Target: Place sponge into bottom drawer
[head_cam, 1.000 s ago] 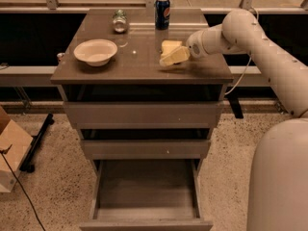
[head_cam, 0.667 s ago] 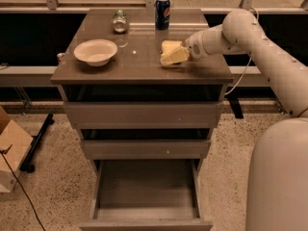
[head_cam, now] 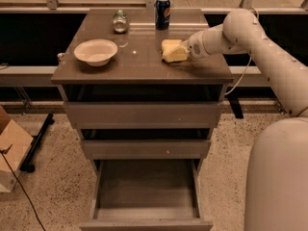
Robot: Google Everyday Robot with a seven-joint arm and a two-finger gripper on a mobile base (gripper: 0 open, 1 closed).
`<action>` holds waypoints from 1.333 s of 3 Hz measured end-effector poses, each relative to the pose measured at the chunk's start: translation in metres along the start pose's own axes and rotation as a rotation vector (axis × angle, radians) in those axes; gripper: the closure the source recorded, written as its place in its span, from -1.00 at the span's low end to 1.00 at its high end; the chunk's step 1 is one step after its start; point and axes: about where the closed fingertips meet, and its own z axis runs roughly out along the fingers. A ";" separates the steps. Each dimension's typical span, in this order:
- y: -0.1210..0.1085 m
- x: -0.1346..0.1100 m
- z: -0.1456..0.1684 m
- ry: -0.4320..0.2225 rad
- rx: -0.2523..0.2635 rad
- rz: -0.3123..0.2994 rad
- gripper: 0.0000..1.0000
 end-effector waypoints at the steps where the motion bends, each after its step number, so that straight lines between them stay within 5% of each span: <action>1: 0.000 0.000 0.000 0.001 -0.003 0.003 0.76; 4: 0.002 0.001 0.004 0.004 -0.011 0.006 1.00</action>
Offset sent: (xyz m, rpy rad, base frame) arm -0.0007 -0.0066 0.0050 0.0025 0.0010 -0.0068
